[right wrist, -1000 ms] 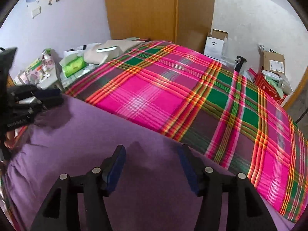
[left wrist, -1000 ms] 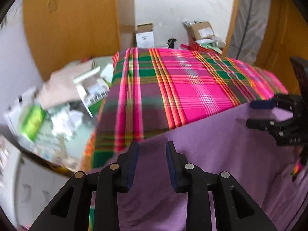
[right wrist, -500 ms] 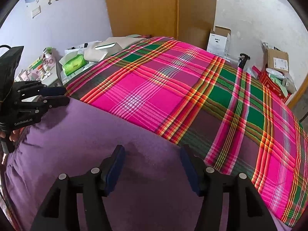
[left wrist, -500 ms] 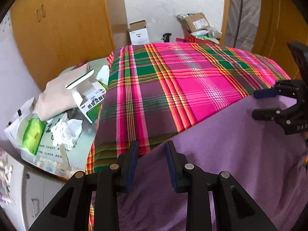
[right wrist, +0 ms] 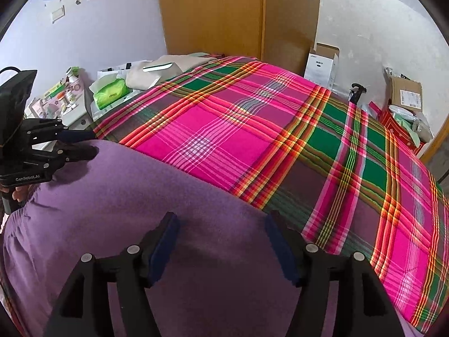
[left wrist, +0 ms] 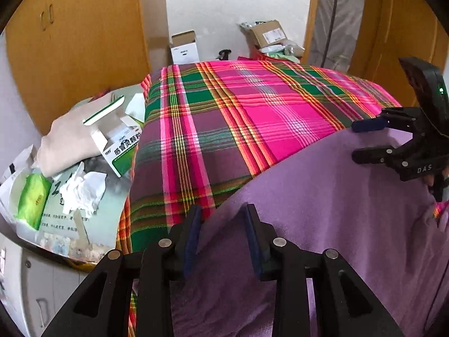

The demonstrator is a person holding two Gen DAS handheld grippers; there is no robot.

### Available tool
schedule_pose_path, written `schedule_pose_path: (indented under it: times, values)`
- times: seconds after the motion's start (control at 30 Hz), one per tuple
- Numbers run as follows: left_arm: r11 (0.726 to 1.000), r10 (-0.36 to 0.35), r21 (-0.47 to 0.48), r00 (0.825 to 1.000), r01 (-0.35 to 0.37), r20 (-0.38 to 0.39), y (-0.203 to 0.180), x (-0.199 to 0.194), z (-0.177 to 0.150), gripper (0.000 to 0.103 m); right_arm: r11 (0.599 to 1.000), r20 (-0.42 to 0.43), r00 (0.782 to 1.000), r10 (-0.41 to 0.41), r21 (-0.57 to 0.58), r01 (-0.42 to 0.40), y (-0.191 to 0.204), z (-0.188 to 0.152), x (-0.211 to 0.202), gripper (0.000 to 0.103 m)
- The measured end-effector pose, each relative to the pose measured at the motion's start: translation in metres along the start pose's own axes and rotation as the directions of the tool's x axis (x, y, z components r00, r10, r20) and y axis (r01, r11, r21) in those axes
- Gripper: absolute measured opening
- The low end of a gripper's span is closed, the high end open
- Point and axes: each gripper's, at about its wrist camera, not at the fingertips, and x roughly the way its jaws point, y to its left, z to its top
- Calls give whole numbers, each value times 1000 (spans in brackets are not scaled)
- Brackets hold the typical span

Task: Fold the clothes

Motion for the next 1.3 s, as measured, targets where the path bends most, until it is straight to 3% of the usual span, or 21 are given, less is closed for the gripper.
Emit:
schedule_pose_path:
  times: [0.1, 0.17, 0.2, 0.3, 0.4, 0.53, 0.6, 0.8, 0.93, 1.03, 1.1, 1.17, 1.2, 1.3]
  values:
    - [1000, -20, -6, 1000, 20, 0, 1, -2, -2, 31, 1000, -2, 1000, -1, 1, 1, 0, 0, 0, 66]
    - [1000, -21, -3, 1000, 21, 1, 3, -4, -3, 20, 1000, 0, 1000, -4, 2, 4, 0, 0, 0, 66]
    - [1000, -19, -1, 1000, 19, 2, 3, -5, -4, 9, 1000, 2, 1000, -7, 6, 7, 0, 0, 0, 64]
    - [1000, -15, 1, 1000, 15, 14, 3, -6, -6, 6, 1000, 13, 1000, -13, 17, 12, -3, -1, -2, 54]
    - [1000, -9, 5, 999, 9, 41, 0, -12, -7, 4, 1000, 11, 1000, -12, 27, 12, -5, -2, -4, 45]
    - [999, -16, 39, 994, 12, 111, -6, -32, -11, 4, 999, 19, 999, -49, 3, 49, -4, -2, -9, 42]
    - [998, -20, 55, 992, 13, 127, -9, -39, -14, 4, 996, 33, 996, -85, -12, 86, -3, -2, -10, 44]
    - [998, -22, 69, 990, 13, 138, -12, -48, -22, 4, 995, 37, 996, -78, -55, 80, 2, -2, -11, 56]
    - [998, -36, 63, 989, 27, 141, -11, -50, -28, 4, 990, 23, 996, -88, -111, 90, 8, -1, -8, 56]
    - [998, -30, 61, 990, 22, 135, -11, -49, -30, 4, 995, 6, 998, -58, -84, 58, 6, -1, -7, 56]
    - [999, -30, 48, 991, 24, 133, -10, -48, -30, 4, 997, 5, 999, -32, -66, 32, 5, -4, -9, 44]
    - [999, -32, 36, 991, 27, 132, -8, -47, -30, 4, 997, 12, 999, -39, -70, 40, 7, -8, -12, 38]
    - [999, -30, 32, 991, 27, 131, -8, -46, -31, 4, 997, 16, 999, -43, -69, 44, 8, -10, -15, 27]
    - [1000, -24, 20, 991, 21, 130, -9, -47, -31, 4, 995, 49, 997, -63, -73, 67, 15, -16, -26, 15]
